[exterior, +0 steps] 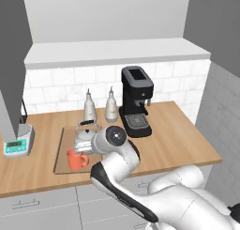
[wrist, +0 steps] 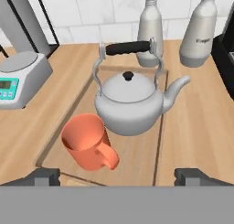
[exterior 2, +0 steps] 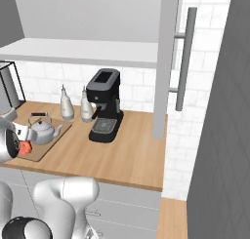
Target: Pick the kettle from the counter and place it on the tray. Then pick the mug from the cabinet and place it on the tray. Then close the cabinet doors.
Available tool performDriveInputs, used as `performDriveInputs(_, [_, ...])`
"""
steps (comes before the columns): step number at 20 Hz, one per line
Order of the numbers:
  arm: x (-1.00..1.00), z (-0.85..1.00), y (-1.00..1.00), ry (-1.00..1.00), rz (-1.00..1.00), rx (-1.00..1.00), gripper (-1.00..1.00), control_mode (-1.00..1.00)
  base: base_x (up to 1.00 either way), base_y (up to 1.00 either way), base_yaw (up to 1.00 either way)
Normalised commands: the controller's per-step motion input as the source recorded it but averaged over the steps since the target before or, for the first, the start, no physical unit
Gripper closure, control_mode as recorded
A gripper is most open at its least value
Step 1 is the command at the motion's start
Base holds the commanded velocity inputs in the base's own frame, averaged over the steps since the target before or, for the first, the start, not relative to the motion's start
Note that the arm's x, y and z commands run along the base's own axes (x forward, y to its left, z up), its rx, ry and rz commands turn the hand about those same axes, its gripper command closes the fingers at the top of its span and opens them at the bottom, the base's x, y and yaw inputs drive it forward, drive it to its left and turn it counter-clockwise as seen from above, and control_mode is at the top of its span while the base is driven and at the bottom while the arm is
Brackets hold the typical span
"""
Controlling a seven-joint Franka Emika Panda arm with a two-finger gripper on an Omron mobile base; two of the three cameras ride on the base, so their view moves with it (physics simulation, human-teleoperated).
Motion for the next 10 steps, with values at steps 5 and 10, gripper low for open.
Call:
performDriveInputs(5, [-0.17, 0.38, -0.27, 0.0, -0.16, 0.0, 1.0, -1.0, 0.0, 0.0, 0.0])
performDriveInputs(10, [0.0, 0.36, -0.36, 0.01, -0.05, 0.0, 1.0, -1.0, 0.0, 0.0, 0.0])
